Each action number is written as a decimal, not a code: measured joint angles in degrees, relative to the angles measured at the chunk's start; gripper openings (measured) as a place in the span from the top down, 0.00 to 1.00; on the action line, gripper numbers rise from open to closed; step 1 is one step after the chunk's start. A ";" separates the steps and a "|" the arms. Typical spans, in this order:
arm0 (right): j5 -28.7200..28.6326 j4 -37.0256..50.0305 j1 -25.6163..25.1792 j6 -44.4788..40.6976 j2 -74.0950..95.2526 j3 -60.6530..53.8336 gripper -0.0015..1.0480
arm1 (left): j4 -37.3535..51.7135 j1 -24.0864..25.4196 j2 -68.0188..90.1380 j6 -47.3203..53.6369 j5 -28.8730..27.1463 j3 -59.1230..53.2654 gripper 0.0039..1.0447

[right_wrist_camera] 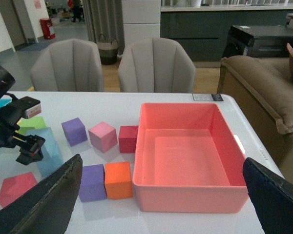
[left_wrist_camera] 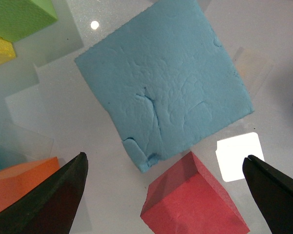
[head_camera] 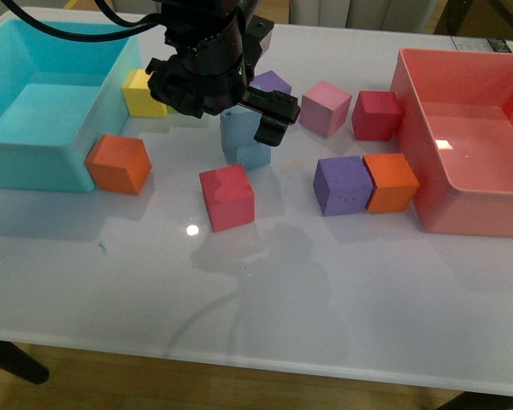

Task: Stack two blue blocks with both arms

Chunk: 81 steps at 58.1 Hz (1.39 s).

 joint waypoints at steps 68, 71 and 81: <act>-0.11 0.00 0.00 0.00 0.00 0.00 0.09 | 82.49 15.78 -62.66 0.04 -2.47 -86.58 0.99; -0.09 0.00 0.00 0.00 0.00 0.00 0.09 | 82.12 16.46 -64.94 0.04 -1.75 -88.19 0.99; -0.11 0.00 0.00 0.00 0.00 0.00 0.09 | 83.82 18.71 -69.02 0.02 0.17 -94.47 0.99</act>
